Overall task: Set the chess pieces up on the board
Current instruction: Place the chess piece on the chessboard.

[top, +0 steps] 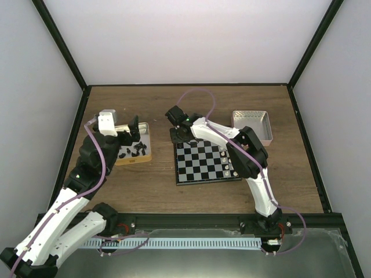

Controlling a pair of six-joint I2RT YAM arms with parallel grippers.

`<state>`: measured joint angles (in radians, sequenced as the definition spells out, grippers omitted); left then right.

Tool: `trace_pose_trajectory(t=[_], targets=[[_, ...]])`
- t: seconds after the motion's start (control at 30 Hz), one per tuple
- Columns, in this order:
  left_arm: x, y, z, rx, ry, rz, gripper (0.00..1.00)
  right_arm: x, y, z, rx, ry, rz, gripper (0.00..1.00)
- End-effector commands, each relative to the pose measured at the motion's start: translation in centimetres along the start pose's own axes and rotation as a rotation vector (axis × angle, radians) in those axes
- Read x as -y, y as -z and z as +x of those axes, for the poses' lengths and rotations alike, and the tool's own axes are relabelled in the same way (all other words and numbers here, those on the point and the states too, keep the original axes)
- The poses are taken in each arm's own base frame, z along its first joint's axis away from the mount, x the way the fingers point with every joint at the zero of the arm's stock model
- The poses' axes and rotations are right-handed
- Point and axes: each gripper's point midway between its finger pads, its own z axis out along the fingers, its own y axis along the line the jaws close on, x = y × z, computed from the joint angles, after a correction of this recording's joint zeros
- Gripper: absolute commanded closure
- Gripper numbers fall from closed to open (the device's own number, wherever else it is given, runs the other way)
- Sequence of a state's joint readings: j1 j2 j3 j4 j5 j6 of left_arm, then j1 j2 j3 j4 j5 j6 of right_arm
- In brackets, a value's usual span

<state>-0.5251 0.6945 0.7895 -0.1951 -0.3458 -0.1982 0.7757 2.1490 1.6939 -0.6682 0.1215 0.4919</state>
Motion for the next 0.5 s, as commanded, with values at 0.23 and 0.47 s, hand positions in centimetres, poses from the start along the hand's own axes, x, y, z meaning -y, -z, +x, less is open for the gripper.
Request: trace_pose_trajectory(t=[0.23, 0.47], targets=[[-0.1, -0.6, 0.3, -0.005, 0.014, -0.01, 0.0, -1.6, 5.3, -4.4, 0.141, -0.034, -0.06, 0.75], [-1.2, -3.2, 3.6, -0.154, 0.02, -0.13, 0.0, -0.4, 8.8, -5.1, 0.229, -0.077, -0.049, 0.69]])
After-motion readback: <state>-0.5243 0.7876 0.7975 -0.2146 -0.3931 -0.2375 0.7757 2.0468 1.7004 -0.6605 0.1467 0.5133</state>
